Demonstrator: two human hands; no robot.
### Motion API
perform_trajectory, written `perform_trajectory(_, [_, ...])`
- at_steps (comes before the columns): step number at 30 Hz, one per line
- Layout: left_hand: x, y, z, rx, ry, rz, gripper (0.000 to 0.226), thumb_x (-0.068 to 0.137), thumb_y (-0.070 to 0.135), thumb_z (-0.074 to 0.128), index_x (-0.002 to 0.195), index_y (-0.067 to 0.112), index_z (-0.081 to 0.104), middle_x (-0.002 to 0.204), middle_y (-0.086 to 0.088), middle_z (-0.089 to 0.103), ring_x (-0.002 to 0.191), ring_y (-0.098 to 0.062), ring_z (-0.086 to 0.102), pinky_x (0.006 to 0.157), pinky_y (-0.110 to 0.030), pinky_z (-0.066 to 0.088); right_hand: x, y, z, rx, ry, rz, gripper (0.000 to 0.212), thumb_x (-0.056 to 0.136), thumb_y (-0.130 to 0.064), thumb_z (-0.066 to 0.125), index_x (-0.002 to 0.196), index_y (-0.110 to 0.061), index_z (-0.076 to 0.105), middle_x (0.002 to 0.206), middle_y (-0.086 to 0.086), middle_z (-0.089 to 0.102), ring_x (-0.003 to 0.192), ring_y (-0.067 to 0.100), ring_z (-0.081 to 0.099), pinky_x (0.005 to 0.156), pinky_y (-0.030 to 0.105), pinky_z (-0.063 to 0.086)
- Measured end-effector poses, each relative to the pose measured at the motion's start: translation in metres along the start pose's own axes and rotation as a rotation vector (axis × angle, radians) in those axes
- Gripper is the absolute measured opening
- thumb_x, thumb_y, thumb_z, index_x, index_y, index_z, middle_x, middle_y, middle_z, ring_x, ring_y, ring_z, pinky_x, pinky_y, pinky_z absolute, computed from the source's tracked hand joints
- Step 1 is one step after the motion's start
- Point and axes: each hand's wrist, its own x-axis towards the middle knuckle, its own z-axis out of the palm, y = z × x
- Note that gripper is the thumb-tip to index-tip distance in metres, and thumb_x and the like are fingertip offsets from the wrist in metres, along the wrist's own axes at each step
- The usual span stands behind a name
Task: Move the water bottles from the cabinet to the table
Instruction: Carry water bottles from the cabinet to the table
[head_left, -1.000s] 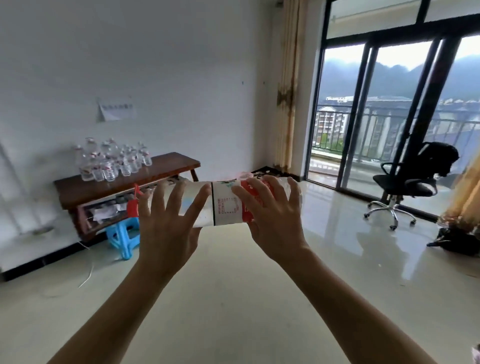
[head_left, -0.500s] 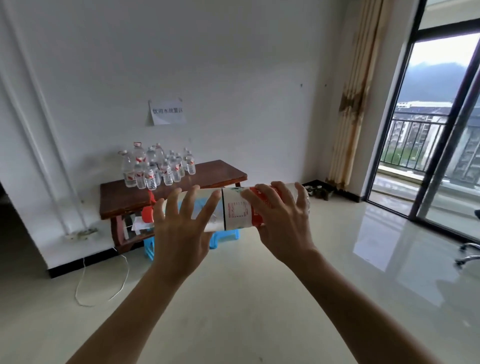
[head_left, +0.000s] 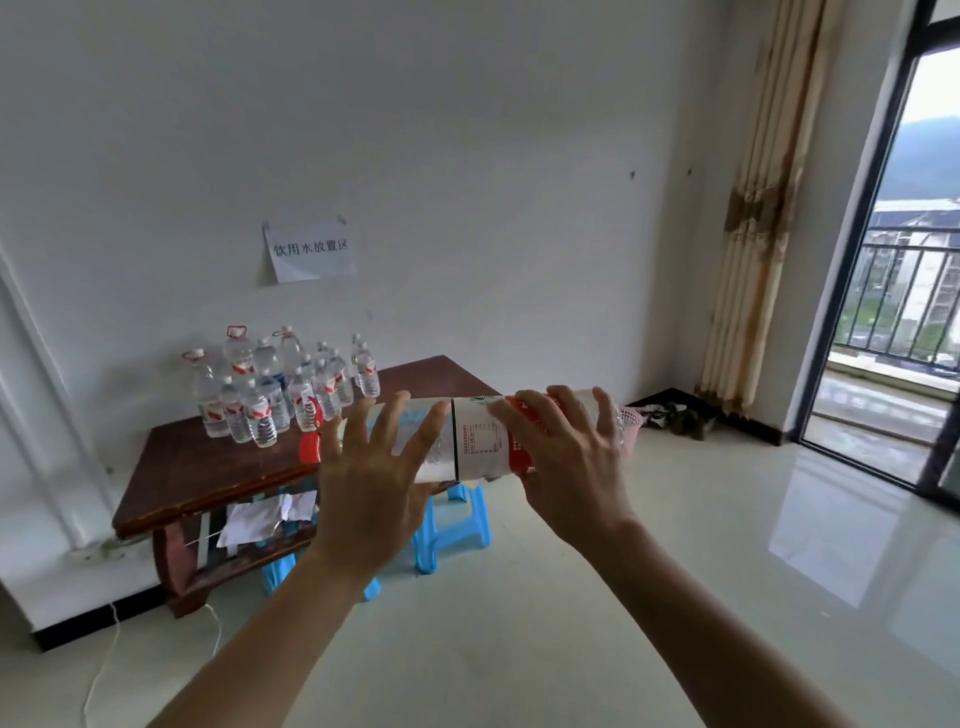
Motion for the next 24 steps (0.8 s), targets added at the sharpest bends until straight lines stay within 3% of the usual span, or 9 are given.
perform_trajectory(7, [0.100, -0.061, 0.113, 0.054, 0.036, -0.067, 0.086, 0.069, 0.029, 0.080, 0.149, 0.022, 0.049, 0.142, -0.020, 0.052, 0.129, -0.047, 0.047, 0.103, -0.066, 0.037, 0.103, 0.054, 0.141, 0.097, 0.025, -0.091, 0.067, 0.071, -0.022, 0.087, 0.133, -0.030, 0.063, 0.127, -0.001, 0.063, 0.119, 0.030, 0.057, 0.109, 0.068, 0.033])
perform_trajectory(18, [0.227, -0.204, 0.319, 0.029, 0.005, -0.138, 0.100, 0.063, 0.024, 0.093, 0.151, 0.024, 0.046, 0.143, -0.017, 0.052, 0.129, -0.044, 0.049, 0.104, -0.064, 0.040, 0.252, 0.082, 0.396, 0.145, -0.068, -0.195, 0.075, 0.075, -0.028, 0.086, 0.139, -0.033, 0.047, 0.134, 0.002, 0.058, 0.125, 0.033, 0.052, 0.110, 0.070, 0.031])
perform_trajectory(24, [0.320, -0.272, 0.427, -0.025, 0.026, -0.094, 0.101, 0.063, 0.023, 0.092, 0.151, 0.027, 0.042, 0.144, -0.016, 0.049, 0.128, -0.043, 0.048, 0.104, -0.064, 0.040, 0.334, 0.113, 0.503, 0.097, -0.089, -0.151, 0.074, 0.071, -0.026, 0.089, 0.137, -0.029, 0.059, 0.132, 0.005, 0.061, 0.123, 0.036, 0.056, 0.110, 0.070, 0.031])
